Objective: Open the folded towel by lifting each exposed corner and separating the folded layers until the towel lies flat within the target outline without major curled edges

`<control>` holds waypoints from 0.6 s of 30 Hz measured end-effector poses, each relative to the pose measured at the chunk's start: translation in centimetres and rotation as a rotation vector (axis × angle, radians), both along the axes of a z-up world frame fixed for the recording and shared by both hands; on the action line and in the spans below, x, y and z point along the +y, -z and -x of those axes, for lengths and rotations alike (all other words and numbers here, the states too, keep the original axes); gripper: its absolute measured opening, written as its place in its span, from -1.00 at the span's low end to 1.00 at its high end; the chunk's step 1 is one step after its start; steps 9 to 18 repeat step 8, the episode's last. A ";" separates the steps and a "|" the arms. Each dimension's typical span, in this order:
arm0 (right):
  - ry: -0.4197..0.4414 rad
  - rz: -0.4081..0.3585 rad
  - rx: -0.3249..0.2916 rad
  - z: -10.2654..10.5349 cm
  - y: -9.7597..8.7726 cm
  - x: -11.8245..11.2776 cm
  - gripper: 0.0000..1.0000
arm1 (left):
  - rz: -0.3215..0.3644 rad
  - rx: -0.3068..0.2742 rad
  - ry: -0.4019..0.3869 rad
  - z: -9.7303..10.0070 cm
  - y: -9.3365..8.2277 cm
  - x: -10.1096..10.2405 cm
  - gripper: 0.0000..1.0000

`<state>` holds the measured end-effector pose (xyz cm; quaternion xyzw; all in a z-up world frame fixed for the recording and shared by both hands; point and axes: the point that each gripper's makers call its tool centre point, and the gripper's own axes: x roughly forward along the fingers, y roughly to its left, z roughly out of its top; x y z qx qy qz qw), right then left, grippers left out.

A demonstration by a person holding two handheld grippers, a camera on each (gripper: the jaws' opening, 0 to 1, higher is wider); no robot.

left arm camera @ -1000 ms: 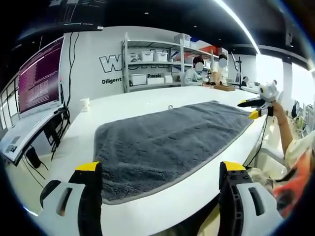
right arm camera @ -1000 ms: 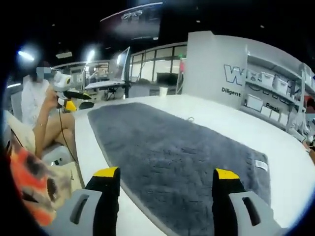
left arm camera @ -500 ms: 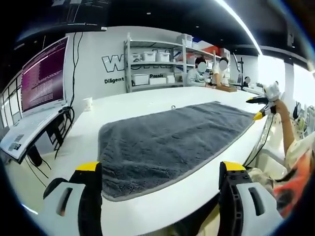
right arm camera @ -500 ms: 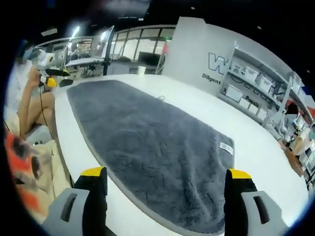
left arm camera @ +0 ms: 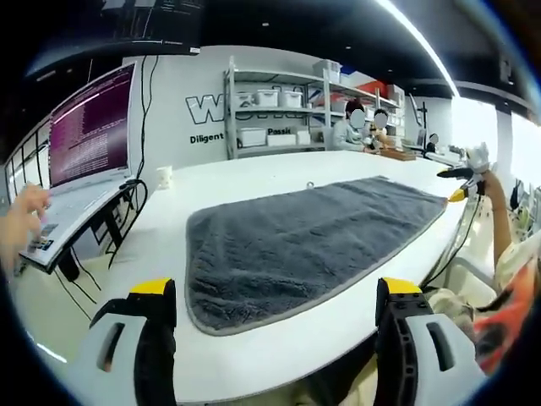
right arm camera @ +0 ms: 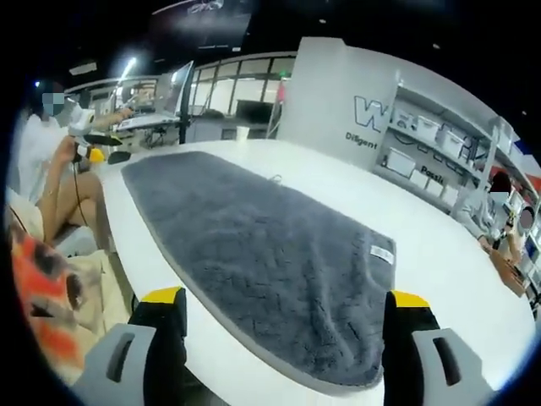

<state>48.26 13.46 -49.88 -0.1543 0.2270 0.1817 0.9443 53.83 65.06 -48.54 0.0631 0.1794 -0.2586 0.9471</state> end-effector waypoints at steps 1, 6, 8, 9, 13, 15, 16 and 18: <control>0.001 0.001 0.001 0.0 0.0 0.0 0.92 | -0.001 0.001 0.000 0.0 0.0 0.0 0.94; 0.005 0.004 0.001 -0.1 0.1 -0.3 0.90 | -0.001 0.002 0.002 -0.1 0.0 0.0 0.94; 0.004 0.008 -0.004 -0.1 0.0 -0.3 0.89 | -0.001 0.001 0.004 0.0 0.0 -0.1 0.94; 0.004 0.008 -0.004 -0.1 0.0 -0.3 0.89 | -0.001 0.001 0.004 0.0 0.0 -0.1 0.94; 0.004 0.008 -0.004 -0.1 0.0 -0.3 0.89 | -0.001 0.001 0.004 0.0 0.0 -0.1 0.94; 0.004 0.008 -0.004 -0.1 0.0 -0.3 0.89 | -0.001 0.001 0.004 0.0 0.0 -0.1 0.94; 0.004 0.008 -0.004 -0.1 0.0 -0.3 0.89 | -0.001 0.001 0.004 0.0 0.0 -0.1 0.94; 0.004 0.008 -0.004 -0.1 0.0 -0.3 0.89 | -0.001 0.001 0.004 0.0 0.0 -0.1 0.94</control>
